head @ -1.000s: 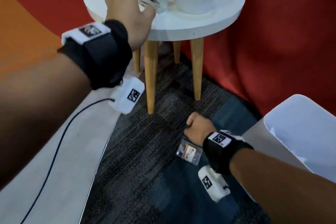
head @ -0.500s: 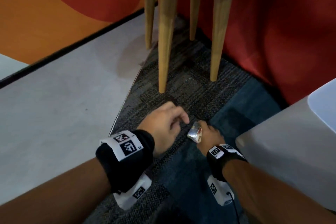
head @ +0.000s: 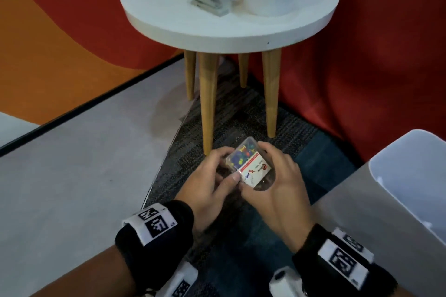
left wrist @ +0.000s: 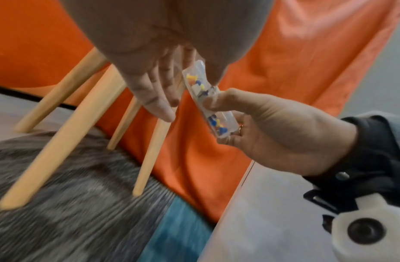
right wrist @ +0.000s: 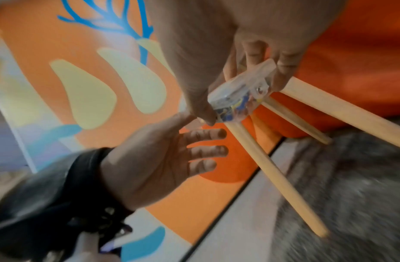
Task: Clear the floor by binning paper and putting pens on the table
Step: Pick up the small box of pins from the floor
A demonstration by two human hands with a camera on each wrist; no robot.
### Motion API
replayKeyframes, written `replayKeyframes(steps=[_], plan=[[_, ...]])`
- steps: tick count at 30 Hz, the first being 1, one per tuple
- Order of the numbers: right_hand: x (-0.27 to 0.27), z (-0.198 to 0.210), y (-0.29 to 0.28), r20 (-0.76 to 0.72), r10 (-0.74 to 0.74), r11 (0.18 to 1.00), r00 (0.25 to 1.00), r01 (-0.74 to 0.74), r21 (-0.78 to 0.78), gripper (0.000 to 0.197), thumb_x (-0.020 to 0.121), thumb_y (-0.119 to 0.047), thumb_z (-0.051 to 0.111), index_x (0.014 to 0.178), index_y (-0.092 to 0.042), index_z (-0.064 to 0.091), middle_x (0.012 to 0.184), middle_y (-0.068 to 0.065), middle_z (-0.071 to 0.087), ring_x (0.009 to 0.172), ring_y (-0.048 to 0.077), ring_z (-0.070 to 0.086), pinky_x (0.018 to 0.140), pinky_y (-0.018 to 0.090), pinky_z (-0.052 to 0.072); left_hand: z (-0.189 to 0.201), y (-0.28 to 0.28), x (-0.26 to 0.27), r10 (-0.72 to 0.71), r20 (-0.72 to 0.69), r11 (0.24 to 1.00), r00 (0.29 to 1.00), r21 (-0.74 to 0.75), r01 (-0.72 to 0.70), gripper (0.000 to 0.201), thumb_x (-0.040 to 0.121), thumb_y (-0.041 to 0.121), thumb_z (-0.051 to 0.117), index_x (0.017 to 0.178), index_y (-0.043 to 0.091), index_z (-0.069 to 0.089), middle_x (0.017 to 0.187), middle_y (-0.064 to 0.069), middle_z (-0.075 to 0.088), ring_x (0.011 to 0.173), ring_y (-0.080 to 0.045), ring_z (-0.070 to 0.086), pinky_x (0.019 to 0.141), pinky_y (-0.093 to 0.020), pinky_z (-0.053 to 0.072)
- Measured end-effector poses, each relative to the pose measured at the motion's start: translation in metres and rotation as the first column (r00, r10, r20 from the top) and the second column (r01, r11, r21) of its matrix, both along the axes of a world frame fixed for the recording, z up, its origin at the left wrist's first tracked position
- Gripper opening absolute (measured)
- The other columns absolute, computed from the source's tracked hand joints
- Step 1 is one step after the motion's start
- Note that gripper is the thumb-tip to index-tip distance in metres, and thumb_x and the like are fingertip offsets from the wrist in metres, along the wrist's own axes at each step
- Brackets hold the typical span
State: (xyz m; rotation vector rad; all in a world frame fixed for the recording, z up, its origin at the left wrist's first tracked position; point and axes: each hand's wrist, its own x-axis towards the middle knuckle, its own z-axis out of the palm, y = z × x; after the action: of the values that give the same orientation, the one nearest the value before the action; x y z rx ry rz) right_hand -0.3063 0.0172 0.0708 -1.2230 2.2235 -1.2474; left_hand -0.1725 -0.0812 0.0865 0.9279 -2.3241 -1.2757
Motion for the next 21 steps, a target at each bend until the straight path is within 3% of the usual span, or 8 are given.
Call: replayKeyframes(steps=[2, 5, 7, 11, 13, 15, 17, 21], plan=[[-0.002, 0.038, -0.004, 0.021, 0.0, 0.999, 1.0, 0.001, -0.054, 0.079, 0.067, -0.042, 0.079, 0.137, -0.042, 0.044, 0.117, -0.016, 0.051, 0.116, 0.009, 0.044, 0.096, 0.028, 0.044, 0.03, -0.001, -0.004, 0.034, -0.114, 0.999, 0.993, 0.018, -0.032, 0.035, 0.088, 0.044, 0.051, 0.117, 0.057, 0.037, 0.101, 0.02, 0.059, 0.082, -0.006, 0.057, 0.074, -0.031, 0.053], [-0.003, 0.091, -0.012, 0.026, 0.035, 0.986, 0.999, -0.03, -0.166, 0.073, 0.067, -0.05, 0.075, 0.134, -0.046, 0.045, 0.118, -0.021, 0.057, 0.115, 0.009, 0.051, 0.093, 0.032, 0.049, 0.078, -0.006, -0.01, 0.06, -0.274, 0.997, 0.96, 0.057, -0.046, 0.039, 0.086, 0.043, 0.053, 0.122, 0.049, 0.041, 0.108, 0.019, 0.062, 0.089, -0.008, 0.061, 0.076, -0.036, 0.055], [-0.002, 0.116, -0.022, 0.048, 0.064, 0.963, 0.997, -0.049, -0.264, 0.065, 0.067, -0.043, 0.08, 0.124, -0.043, 0.05, 0.112, -0.018, 0.063, 0.108, 0.014, 0.059, 0.086, 0.033, 0.053, 0.105, -0.016, -0.015, 0.098, -0.371, 0.993, 0.923, 0.092, -0.068, 0.038, 0.087, 0.038, 0.059, 0.122, 0.039, 0.047, 0.109, 0.012, 0.065, 0.095, -0.008, 0.065, 0.079, -0.034, 0.055], [-0.011, 0.151, -0.061, -0.082, 0.118, 0.955, 0.99, -0.136, -0.264, 0.063, 0.064, -0.028, 0.088, 0.118, -0.032, 0.055, 0.118, -0.013, 0.058, 0.106, 0.002, 0.055, 0.09, 0.015, 0.046, 0.151, -0.052, -0.03, 0.231, -0.466, 0.973, 0.854, 0.128, -0.193, 0.029, 0.092, 0.017, 0.058, 0.119, 0.025, 0.052, 0.098, 0.003, 0.067, 0.086, -0.011, 0.067, 0.076, -0.029, 0.056], [-0.02, 0.162, -0.084, -0.174, 0.131, 0.949, 0.976, -0.174, -0.263, 0.059, 0.067, -0.018, 0.085, 0.12, -0.026, 0.06, 0.126, -0.006, 0.05, 0.102, -0.007, 0.047, 0.09, 0.004, 0.041, 0.164, -0.076, -0.037, 0.311, -0.473, 0.95, 0.825, 0.119, -0.29, 0.028, 0.093, 0.015, 0.058, 0.121, 0.021, 0.053, 0.099, 0.004, 0.064, 0.075, -0.008, 0.067, 0.073, -0.03, 0.058], [-0.028, 0.17, -0.106, -0.211, 0.126, 0.958, 0.969, -0.174, -0.23, 0.052, 0.07, -0.015, 0.083, 0.118, -0.023, 0.064, 0.122, -0.003, 0.047, 0.096, -0.009, 0.043, 0.083, -0.006, 0.032, 0.168, -0.098, -0.043, 0.352, -0.443, 0.925, 0.824, 0.03, -0.379, 0.031, 0.093, 0.02, 0.059, 0.122, 0.027, 0.05, 0.109, 0.006, 0.056, 0.077, -0.013, 0.067, 0.076, -0.037, 0.059], [-0.032, 0.176, -0.124, -0.222, 0.122, 0.97, 0.967, -0.163, -0.179, 0.046, 0.072, -0.019, 0.081, 0.114, -0.025, 0.065, 0.117, -0.003, 0.05, 0.097, 0.0, 0.049, 0.085, 0.0, 0.036, 0.167, -0.116, -0.049, 0.334, -0.388, 0.909, 0.859, -0.107, -0.402, 0.031, 0.092, 0.026, 0.06, 0.118, 0.037, 0.048, 0.12, 0.005, 0.047, 0.091, -0.022, 0.065, 0.084, -0.04, 0.056], [-0.037, 0.181, -0.145, -0.275, 0.121, 0.982, 0.954, -0.156, -0.11, 0.037, 0.076, -0.029, 0.074, 0.112, -0.028, 0.068, 0.115, -0.002, 0.06, 0.102, 0.01, 0.056, 0.086, 0.014, 0.038, 0.16, -0.127, -0.058, 0.314, -0.266, 0.875, 0.912, -0.292, -0.386, 0.013, 0.093, 0.029, 0.053, 0.103, 0.037, 0.057, 0.122, 0.006, 0.037, 0.105, -0.017, 0.052, 0.098, -0.035, 0.044]])
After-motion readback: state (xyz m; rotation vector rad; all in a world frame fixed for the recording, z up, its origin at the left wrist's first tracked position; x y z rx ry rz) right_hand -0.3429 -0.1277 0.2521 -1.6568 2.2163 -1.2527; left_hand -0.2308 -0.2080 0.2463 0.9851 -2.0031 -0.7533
